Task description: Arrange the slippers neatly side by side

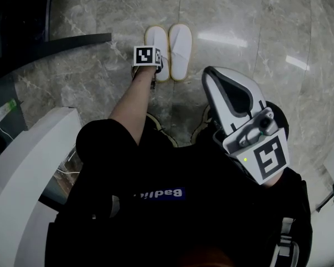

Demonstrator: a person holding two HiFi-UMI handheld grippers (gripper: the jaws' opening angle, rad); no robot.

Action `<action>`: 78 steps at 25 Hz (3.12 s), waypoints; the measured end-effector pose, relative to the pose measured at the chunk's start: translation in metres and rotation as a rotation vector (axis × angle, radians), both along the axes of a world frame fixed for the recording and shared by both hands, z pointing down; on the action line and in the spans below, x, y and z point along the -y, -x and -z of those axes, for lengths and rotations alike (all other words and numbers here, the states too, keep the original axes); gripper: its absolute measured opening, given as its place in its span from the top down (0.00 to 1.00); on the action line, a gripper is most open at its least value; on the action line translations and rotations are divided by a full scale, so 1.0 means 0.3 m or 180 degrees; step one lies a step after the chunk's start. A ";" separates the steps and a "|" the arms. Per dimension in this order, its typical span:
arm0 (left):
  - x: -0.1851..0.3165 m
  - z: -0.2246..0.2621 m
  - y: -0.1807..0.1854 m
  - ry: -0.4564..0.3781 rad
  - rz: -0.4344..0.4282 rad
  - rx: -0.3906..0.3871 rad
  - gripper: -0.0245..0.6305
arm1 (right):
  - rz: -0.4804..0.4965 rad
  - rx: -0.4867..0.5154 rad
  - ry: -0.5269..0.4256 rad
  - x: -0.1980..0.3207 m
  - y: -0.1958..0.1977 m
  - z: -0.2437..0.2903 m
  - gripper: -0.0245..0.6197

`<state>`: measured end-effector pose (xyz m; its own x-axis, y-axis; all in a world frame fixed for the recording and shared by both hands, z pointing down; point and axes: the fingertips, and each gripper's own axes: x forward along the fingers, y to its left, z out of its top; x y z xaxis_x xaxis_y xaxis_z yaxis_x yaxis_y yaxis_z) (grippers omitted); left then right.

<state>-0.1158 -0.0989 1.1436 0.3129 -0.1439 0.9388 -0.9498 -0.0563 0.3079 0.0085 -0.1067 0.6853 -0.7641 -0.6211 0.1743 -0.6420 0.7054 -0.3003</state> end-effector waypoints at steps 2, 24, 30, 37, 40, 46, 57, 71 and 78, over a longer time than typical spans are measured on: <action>-0.003 0.012 0.005 -0.0008 0.0020 -0.0004 0.84 | 0.0002 0.0000 -0.0007 0.004 0.004 0.001 0.96; -0.158 1.375 0.081 -0.1063 0.0056 0.0102 0.79 | -0.0266 -0.0937 0.0284 -0.050 -0.110 0.765 0.96; -0.181 1.966 0.080 -0.1574 0.0079 -0.0087 0.79 | -0.0221 -0.1079 0.0258 -0.087 -0.108 1.108 0.96; -0.267 2.503 0.135 -0.2330 0.0022 -0.0269 0.79 | -0.0099 -0.1248 0.0099 -0.149 -0.097 1.390 0.96; -0.313 2.673 0.183 -0.2569 0.0040 -0.0300 0.79 | -0.0034 -0.1247 0.0062 -0.197 -0.079 1.489 0.96; -0.384 2.975 0.191 -0.3037 -0.0051 -0.0328 0.79 | 0.0035 -0.1195 -0.0062 -0.295 -0.028 1.636 0.96; -0.459 3.365 0.016 -0.3714 -0.0259 -0.0696 0.79 | -0.0009 -0.0981 -0.0382 -0.377 -0.010 1.822 0.96; -0.465 3.707 -0.052 -0.4212 -0.0516 -0.0630 0.96 | 0.0153 -0.0339 -0.0994 -0.463 0.094 2.204 0.96; -0.497 3.684 -0.114 -0.4289 -0.0677 -0.0665 0.96 | 0.0170 -0.0336 -0.1090 -0.496 0.084 2.208 0.96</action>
